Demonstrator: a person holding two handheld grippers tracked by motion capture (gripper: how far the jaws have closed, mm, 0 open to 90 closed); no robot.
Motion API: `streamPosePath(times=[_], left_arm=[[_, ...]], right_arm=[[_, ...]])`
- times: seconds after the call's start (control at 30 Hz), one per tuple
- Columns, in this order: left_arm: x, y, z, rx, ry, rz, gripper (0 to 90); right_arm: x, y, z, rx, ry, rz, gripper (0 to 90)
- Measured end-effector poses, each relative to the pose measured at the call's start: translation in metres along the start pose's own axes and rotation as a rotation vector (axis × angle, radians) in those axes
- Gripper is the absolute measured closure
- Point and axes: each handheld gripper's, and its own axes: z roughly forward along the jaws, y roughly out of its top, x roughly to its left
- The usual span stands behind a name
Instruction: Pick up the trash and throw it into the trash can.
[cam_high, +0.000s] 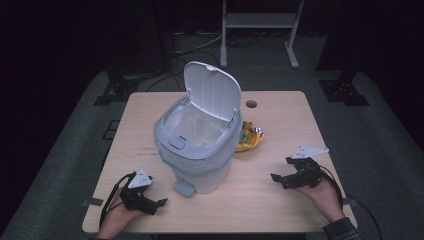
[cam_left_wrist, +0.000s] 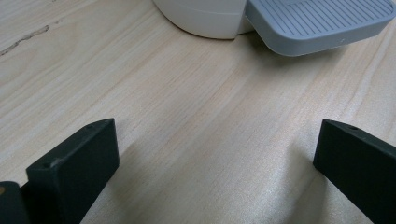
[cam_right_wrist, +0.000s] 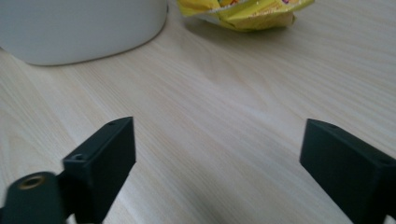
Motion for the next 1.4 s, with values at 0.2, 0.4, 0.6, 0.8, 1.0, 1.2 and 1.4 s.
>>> streamPosePath(times=[0.2, 0.4, 0.6, 0.8, 1.0, 1.2, 1.4], left_arm=[[0.000, 0.000, 0.000, 0.000, 0.000, 0.000, 0.0], [0.000, 0.000, 0.000, 0.000, 0.000, 0.000, 0.0], [0.000, 0.000, 0.000, 0.000, 0.000, 0.000, 0.0], [0.000, 0.000, 0.000, 0.000, 0.000, 0.000, 0.0], [0.000, 0.000, 0.000, -0.001, 0.000, 0.000, 0.0], [0.000, 0.000, 0.000, -0.001, 0.000, 0.000, 0.0], [0.000, 0.000, 0.000, -0.002, 0.000, 0.000, 0.0]], right_arm=[[-0.001, 0.009, -0.003, -0.023, 0.006, 0.001, 12.8], [-0.001, 0.018, -0.002, -0.024, 0.008, -0.010, 16.7], [0.001, 0.027, 0.001, -0.034, 0.018, -0.033, 22.7], [0.002, 0.037, 0.003, -0.042, 0.037, -0.039, 31.3], [-0.001, 0.047, 0.003, -0.054, 0.053, -0.045, 39.2], [-0.004, 0.055, 0.004, -0.075, 0.059, -0.049, 42.8], [-0.007, 0.065, 0.006, -0.077, 0.067, -0.052, 47.4]])
